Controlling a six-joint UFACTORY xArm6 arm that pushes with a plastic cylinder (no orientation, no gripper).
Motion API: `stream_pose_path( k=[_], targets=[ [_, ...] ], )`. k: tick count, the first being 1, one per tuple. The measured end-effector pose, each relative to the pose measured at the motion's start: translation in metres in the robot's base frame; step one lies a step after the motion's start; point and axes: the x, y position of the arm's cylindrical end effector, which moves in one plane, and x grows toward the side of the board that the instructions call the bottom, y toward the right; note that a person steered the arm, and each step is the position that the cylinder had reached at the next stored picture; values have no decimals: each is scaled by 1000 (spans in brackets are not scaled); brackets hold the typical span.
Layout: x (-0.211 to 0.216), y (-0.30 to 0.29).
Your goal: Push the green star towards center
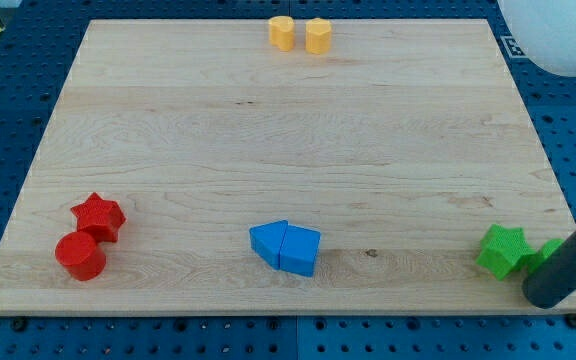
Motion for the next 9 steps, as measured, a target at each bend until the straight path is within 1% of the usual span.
stream_pose_path(
  k=[1, 3, 4, 5, 6, 7, 8, 9],
  targets=[
    [-14, -27],
    [-62, -78],
    [-105, -98],
    [-119, -55],
    [-98, 25],
    [-48, 86],
    [-1, 81],
    [-3, 79]
  ],
)
